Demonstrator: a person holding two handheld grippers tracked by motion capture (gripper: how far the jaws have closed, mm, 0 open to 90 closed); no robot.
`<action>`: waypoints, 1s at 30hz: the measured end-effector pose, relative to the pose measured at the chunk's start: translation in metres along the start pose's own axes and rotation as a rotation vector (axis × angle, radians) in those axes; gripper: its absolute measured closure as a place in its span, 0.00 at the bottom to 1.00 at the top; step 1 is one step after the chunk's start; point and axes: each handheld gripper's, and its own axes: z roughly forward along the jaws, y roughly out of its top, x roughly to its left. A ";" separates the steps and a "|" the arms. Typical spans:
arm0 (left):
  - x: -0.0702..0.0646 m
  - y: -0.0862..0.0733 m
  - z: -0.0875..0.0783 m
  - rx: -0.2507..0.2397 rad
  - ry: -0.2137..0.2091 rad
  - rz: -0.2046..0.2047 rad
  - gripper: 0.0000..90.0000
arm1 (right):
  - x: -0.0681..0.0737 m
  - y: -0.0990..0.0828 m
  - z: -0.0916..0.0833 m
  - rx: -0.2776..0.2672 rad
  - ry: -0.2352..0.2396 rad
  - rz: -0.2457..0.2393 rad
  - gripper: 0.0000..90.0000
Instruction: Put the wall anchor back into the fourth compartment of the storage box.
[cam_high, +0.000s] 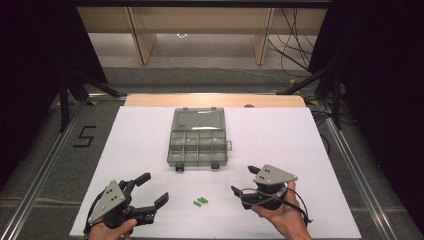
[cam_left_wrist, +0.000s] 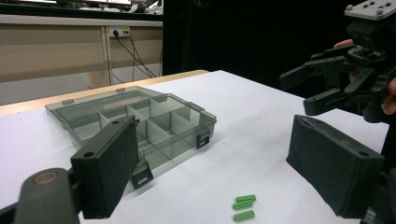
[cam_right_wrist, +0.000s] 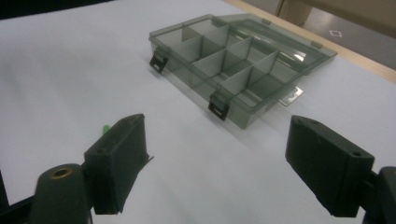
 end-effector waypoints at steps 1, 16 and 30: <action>0.000 0.000 0.000 -0.001 -0.001 0.001 0.18 | 0.001 0.003 0.006 0.015 0.002 -0.014 0.25; 0.000 0.000 0.000 0.000 0.001 0.002 0.18 | 0.009 0.021 0.037 0.169 0.054 -0.109 0.28; 0.000 0.000 -0.001 -0.002 0.001 0.001 0.18 | 0.023 0.030 0.070 0.305 0.115 -0.155 0.36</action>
